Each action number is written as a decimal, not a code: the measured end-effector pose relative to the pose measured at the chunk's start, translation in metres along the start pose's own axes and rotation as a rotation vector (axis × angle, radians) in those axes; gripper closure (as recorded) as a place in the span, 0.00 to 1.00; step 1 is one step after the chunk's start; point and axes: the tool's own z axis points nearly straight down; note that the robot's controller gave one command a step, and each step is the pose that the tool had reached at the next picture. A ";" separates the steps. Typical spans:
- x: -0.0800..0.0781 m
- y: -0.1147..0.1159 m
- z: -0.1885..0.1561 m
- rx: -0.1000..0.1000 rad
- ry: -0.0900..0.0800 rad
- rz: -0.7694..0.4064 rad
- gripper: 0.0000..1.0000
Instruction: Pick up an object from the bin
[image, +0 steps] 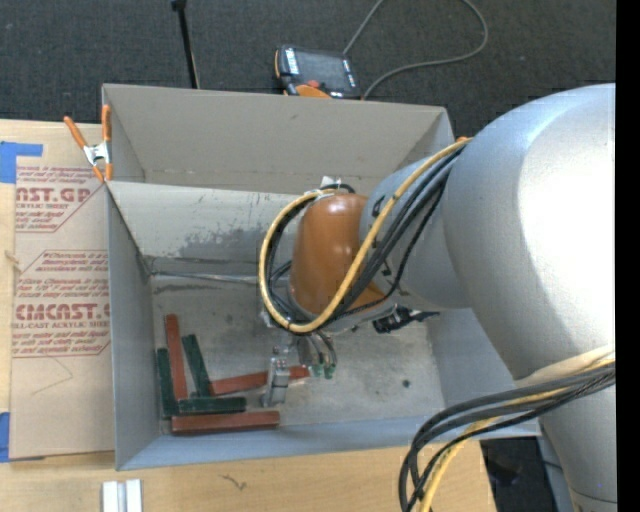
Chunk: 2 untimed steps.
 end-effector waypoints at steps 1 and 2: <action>0.001 -0.005 0.001 0.005 0.003 0.006 1.00; -0.044 0.053 -0.124 0.003 -0.003 -0.464 1.00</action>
Offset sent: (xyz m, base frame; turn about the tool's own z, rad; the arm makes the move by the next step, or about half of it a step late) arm 0.0000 0.0000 0.0000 0.0000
